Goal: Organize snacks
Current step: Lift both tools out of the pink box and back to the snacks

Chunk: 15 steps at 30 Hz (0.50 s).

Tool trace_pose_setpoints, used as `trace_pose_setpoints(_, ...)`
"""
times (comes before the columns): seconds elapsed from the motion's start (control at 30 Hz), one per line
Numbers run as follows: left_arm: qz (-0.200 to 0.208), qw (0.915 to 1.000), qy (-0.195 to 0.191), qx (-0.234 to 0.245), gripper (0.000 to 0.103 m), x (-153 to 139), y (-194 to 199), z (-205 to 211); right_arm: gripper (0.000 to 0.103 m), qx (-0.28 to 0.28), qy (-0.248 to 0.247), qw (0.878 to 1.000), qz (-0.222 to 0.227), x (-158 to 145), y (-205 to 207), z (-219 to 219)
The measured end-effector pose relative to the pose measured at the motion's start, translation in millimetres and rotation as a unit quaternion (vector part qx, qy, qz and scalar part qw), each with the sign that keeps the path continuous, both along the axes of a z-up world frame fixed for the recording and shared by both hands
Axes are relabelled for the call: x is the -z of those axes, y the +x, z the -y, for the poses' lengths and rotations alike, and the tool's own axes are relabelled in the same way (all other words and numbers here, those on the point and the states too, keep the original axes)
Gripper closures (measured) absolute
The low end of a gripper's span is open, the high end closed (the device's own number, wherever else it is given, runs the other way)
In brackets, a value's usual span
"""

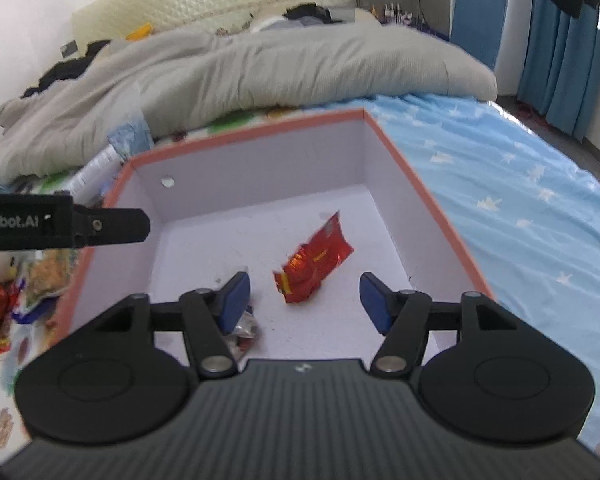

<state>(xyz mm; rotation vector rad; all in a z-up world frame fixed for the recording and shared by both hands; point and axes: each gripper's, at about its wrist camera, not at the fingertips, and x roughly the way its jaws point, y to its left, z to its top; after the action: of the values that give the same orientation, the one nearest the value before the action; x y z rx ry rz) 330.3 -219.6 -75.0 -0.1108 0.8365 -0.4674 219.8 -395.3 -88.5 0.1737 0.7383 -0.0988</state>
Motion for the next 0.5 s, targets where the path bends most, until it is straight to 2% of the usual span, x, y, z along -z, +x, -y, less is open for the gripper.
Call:
trace_pose_setpoints(0.17,0.029,0.9996,-0.001,-0.008,0.036,-29.1,-28.6,-18.4,0.04,-0.009,-0.001,0.999,0.036,-27.5,-29.2,-11.8)
trace_pose_setpoints(0.5,0.082,0.996,-0.03,-0.019,0.036,-87.3,-99.9,-61.3,0.04,-0.022,-0.006,0.994,0.105,-83.7,-90.2,-42.2)
